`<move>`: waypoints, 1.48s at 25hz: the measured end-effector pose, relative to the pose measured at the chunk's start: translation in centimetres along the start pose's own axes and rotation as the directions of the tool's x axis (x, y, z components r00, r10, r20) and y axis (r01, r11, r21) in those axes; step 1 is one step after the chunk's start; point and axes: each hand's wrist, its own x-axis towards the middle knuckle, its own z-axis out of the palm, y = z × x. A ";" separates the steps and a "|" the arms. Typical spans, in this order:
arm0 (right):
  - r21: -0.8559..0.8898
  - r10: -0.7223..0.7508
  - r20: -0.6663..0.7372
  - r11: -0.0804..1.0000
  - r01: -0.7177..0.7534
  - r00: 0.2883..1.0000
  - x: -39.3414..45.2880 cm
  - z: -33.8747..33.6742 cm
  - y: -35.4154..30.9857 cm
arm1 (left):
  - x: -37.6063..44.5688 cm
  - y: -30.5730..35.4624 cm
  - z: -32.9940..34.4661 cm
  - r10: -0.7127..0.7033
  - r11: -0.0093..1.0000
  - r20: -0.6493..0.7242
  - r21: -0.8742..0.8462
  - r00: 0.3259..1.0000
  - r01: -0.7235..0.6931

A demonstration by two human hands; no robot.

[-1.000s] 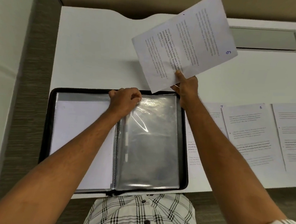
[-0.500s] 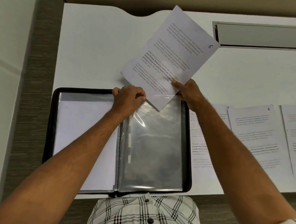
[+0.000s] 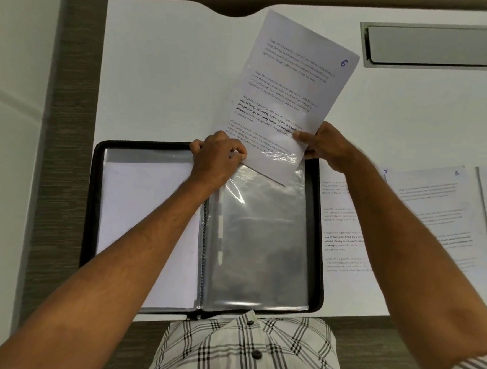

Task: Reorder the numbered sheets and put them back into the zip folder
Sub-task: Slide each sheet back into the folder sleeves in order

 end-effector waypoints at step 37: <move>-0.214 0.024 0.091 0.977 -0.004 0.996 0.5 -1.1 -2.0 | 4.2 -3.1 -3.6 -0.254 0.930 0.153 -0.234 0.955 0.284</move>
